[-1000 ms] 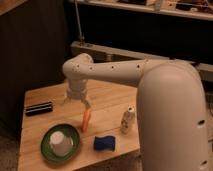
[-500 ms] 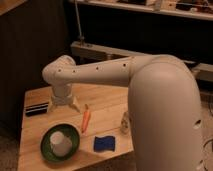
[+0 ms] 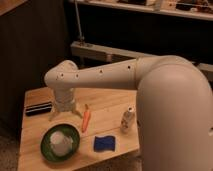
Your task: Pick up the ceramic cup
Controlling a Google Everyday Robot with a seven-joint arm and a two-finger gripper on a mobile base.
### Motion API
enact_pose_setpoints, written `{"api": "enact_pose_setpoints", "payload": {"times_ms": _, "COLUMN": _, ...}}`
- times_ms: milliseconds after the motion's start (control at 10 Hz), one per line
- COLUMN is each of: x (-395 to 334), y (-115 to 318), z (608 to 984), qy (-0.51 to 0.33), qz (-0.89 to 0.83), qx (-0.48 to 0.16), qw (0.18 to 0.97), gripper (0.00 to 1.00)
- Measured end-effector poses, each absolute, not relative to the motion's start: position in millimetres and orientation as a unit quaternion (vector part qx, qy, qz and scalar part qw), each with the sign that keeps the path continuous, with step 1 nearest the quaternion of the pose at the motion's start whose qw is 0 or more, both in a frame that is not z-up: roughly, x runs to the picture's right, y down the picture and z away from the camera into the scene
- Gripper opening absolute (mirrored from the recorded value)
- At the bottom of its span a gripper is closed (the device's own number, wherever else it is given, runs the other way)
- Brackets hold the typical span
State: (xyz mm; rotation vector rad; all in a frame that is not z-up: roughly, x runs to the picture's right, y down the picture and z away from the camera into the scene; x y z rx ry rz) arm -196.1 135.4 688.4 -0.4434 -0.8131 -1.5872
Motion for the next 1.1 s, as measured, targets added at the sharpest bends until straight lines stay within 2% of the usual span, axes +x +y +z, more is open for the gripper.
{"api": "enact_pose_setpoints", "payload": {"times_ms": 500, "x": -213, "y": 173, "z": 672, "qy": -0.391, "qz": -0.697, "qx": -0.198, "qw": 0.567, "gripper": 0.80}}
{"api": "enact_pose_setpoints", "payload": {"times_ms": 1100, "x": -234, "y": 211, "z": 671, "qy": -0.412, "qz": -0.713, "qx": -0.238, "qw": 0.516, "gripper": 0.80}}
